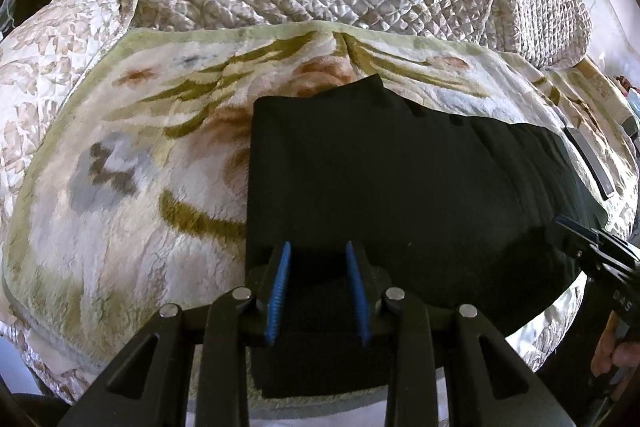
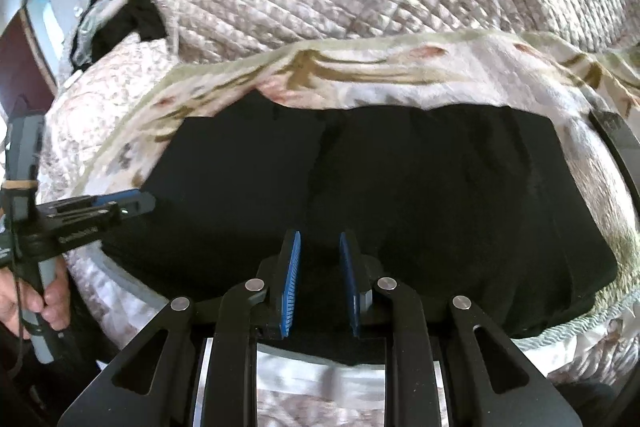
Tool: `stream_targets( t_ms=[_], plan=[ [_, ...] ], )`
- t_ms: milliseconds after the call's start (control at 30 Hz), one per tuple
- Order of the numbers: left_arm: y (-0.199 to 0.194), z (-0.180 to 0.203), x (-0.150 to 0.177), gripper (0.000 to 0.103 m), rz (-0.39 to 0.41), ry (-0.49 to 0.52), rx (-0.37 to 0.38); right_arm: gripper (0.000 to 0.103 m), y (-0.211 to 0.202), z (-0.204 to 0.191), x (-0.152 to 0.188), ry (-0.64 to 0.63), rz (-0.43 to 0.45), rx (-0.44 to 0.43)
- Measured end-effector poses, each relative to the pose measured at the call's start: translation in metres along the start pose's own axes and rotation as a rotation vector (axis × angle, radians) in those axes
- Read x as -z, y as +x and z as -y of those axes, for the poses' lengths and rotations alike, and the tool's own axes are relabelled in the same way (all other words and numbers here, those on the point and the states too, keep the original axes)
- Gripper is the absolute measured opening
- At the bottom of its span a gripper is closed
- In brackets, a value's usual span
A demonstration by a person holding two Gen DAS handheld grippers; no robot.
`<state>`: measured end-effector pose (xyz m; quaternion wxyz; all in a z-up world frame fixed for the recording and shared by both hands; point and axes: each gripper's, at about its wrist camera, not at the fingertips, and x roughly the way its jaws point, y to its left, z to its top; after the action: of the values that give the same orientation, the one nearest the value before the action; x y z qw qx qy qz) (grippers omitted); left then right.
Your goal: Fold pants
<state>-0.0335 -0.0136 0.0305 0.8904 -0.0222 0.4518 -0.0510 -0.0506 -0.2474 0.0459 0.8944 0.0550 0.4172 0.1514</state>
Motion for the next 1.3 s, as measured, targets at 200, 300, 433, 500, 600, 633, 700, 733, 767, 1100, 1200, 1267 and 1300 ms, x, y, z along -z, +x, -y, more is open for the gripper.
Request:
stream_targets(
  t_ms=[200,300,433,500,600,633,700,733,767,1100,1200,1267,1300],
  plan=[
    [0.001,0.006,-0.004,0.031,-0.004,0.009,0.011,0.020,-0.010,0.039,-0.003,0.078,0.027,0.037],
    [0.001,0.012,-0.006,0.031,-0.002,0.014,0.023,0.021,-0.019,0.053,-0.007,0.099,0.047,0.093],
    [0.000,0.019,-0.005,0.031,-0.003,0.029,0.046,0.032,-0.029,0.085,-0.005,0.173,0.052,0.174],
    [0.003,0.024,-0.001,0.036,-0.012,0.042,0.064,0.049,-0.034,0.098,-0.002,0.212,0.055,0.199],
    [0.001,0.030,0.006,0.041,0.003,0.060,0.060,0.049,-0.049,0.114,0.004,0.285,0.088,0.206],
    [0.000,0.031,0.007,0.041,0.002,0.059,0.066,0.049,-0.055,0.118,0.007,0.310,0.096,0.198],
    [-0.001,0.032,0.009,0.042,0.003,0.059,0.068,0.050,-0.063,0.123,0.015,0.365,0.104,0.180],
    [-0.001,0.033,0.009,0.042,0.003,0.061,0.066,0.050,-0.065,0.125,0.018,0.387,0.101,0.167],
    [-0.001,0.033,0.009,0.042,0.003,0.062,0.065,0.050,-0.066,0.126,0.024,0.418,0.093,0.146],
    [-0.001,0.033,0.010,0.043,0.000,0.058,0.069,0.061,-0.041,0.138,0.043,0.617,0.029,-0.060],
    [-0.001,0.033,0.010,0.043,0.001,0.061,0.065,0.062,-0.045,0.142,0.039,0.659,0.070,-0.063],
    [-0.001,0.032,0.010,0.043,0.001,0.060,0.066,0.062,-0.054,0.141,0.038,0.675,0.129,-0.062],
    [-0.001,0.032,0.010,0.043,0.001,0.058,0.067,0.062,-0.059,0.140,0.037,0.673,0.164,-0.066]
  ],
)
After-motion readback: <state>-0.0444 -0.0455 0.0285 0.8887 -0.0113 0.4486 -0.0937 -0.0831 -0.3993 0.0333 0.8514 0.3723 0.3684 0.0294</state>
